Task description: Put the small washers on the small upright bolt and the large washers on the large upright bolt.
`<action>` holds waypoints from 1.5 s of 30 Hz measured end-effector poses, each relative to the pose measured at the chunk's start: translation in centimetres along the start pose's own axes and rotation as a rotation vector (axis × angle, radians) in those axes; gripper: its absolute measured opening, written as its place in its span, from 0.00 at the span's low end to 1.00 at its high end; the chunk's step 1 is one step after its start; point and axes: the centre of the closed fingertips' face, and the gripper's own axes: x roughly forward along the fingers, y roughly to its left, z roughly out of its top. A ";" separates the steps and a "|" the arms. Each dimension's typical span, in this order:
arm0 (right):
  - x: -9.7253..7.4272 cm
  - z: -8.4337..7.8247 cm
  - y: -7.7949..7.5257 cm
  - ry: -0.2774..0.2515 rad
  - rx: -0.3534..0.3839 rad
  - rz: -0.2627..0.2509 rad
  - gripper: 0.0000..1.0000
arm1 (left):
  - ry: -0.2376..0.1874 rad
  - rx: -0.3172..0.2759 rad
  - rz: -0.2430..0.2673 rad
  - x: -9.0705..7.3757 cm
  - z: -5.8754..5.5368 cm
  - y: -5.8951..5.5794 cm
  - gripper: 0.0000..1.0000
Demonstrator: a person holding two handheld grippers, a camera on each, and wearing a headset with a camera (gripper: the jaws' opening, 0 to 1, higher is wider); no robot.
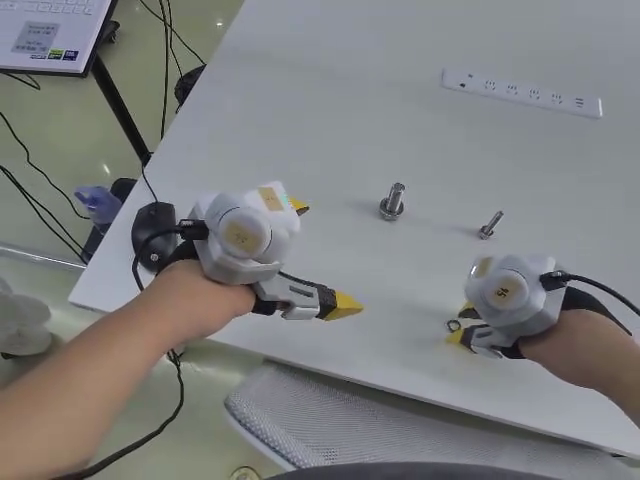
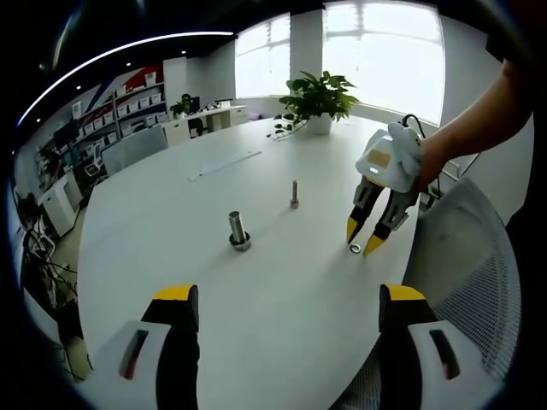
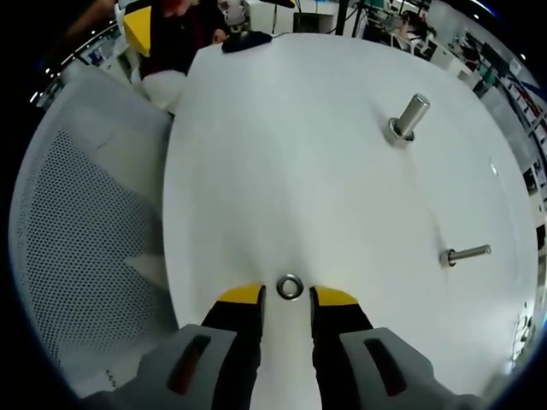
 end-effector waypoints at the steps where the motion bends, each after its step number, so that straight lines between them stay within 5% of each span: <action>1: 0.0 0.0 0.0 0.002 -0.001 0.000 0.21 | 0.001 0.001 -0.001 0.0 0.0 -0.1 0.86; 19: 0.1 0.2 -0.3 0.126 -0.033 0.024 0.13 | -0.004 -0.021 0.000 -0.1 -0.4 -0.2 0.84; 24: 0.0 0.2 -0.3 0.053 0.060 0.052 0.13 | -0.005 -0.028 -0.002 -0.2 -0.4 -0.2 0.83; 32: -0.9 -1.0 -0.9 0.055 0.084 0.039 0.13 | -0.009 -0.030 -0.009 -0.1 -0.1 -0.5 0.83; 45: -5.9 -3.1 -4.9 0.033 0.143 -0.029 0.13 | -0.007 -0.032 -0.019 0.3 0.1 -0.7 0.86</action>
